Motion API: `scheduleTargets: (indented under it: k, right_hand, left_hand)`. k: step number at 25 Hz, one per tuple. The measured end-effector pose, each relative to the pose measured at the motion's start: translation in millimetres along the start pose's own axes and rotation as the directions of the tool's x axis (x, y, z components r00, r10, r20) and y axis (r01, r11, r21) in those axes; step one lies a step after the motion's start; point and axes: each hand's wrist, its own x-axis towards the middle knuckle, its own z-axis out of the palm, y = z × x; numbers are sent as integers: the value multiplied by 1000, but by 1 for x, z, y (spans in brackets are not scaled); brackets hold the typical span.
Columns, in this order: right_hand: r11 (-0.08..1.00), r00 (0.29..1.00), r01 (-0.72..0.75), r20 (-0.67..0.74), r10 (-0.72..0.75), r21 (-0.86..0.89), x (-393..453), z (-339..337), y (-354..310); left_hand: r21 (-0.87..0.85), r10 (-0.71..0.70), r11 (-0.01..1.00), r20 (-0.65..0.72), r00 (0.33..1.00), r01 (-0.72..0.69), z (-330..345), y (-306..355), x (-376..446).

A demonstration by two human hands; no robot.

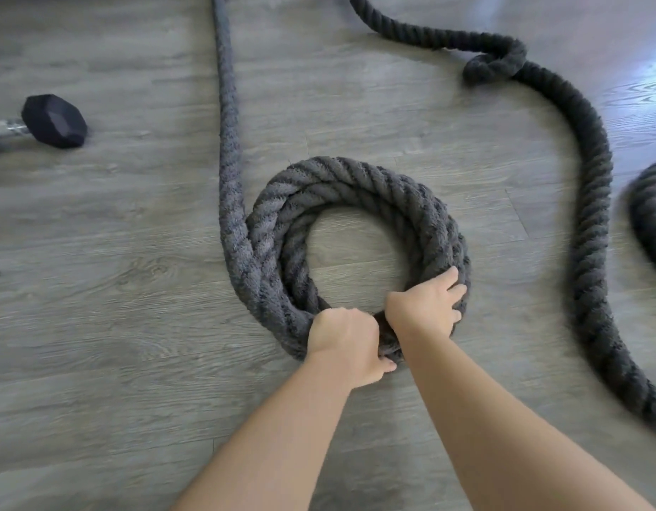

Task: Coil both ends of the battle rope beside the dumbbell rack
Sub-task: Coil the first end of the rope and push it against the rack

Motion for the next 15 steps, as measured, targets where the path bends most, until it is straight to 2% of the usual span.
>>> scheduleTargets:
  k: [3,5,6,8,12,13,15]
  right_hand:
    - [994,998,61,-23,-63,-91,7,1,0]
    - [984,993,117,-1,-118,-132,16,-2,-5]
    - [979,990,142,15,-141,-147,21,-4,-10]
    - [964,982,187,41,-183,-188,36,-7,-20]
    - [932,954,291,139,-265,-215,65,-18,-47]
    - [934,955,286,143,-259,-216,66,-19,-52]
    - [965,986,162,74,-150,-207,54,-16,-56]
  left_hand:
    - [47,272,961,17,962,-272,-12,-40,-3]
    - [186,333,919,110,936,-349,-26,-84,3]
    - [235,304,912,162,939,-336,-32,-102,8]
    - [207,238,937,213,948,-282,-39,-115,17]
    - [155,133,977,84,988,-145,-36,-91,25]
    - [152,99,983,51,994,-106,-35,-89,26]
    - [149,49,987,28,998,-53,-35,-86,28]
